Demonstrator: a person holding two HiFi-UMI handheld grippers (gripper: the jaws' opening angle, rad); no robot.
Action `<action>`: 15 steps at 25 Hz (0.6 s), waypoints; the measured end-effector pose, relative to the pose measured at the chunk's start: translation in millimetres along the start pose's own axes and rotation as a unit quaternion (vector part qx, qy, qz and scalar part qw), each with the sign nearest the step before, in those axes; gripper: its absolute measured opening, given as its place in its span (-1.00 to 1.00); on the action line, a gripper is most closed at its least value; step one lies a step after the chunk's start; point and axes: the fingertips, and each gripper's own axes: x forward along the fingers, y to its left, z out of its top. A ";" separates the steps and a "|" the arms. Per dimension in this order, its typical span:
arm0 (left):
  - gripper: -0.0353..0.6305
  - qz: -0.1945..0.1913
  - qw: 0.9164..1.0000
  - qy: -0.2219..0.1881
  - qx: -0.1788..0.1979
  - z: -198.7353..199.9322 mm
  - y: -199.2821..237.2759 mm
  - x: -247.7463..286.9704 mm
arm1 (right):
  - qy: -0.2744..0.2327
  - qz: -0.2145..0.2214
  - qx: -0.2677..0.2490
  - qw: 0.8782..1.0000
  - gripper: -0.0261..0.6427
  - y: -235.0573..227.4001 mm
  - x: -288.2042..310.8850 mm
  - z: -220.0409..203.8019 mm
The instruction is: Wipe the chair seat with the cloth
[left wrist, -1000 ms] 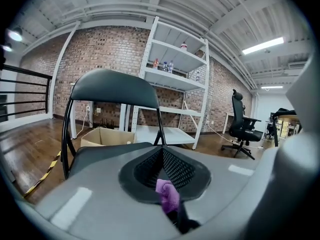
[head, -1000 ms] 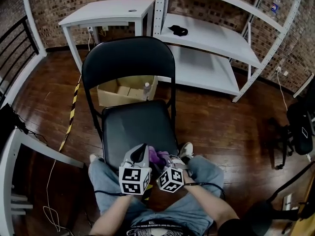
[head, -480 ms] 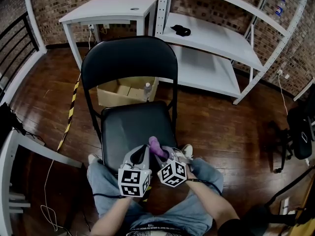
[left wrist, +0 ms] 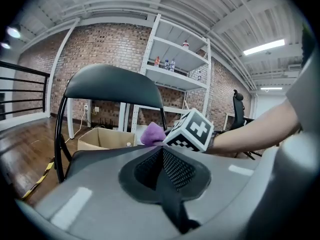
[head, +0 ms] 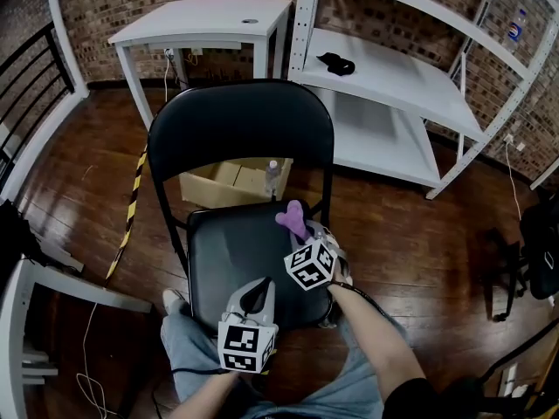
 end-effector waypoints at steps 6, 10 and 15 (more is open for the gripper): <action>-0.88 0.003 1.000 0.007 0.000 0.2 17.9 8.1 | 0.039 -0.016 0.045 0.998 -0.78 -24.0 47.1 -8.0; -0.88 0.011 1.000 0.011 -0.004 -3.3 31.7 8.3 | 0.060 -0.015 0.056 0.997 -0.78 -20.7 63.2 -16.7; -0.88 0.014 1.000 0.014 -0.006 -6.8 34.9 6.7 | 0.071 -0.015 0.053 0.996 -0.78 -20.4 64.7 -23.1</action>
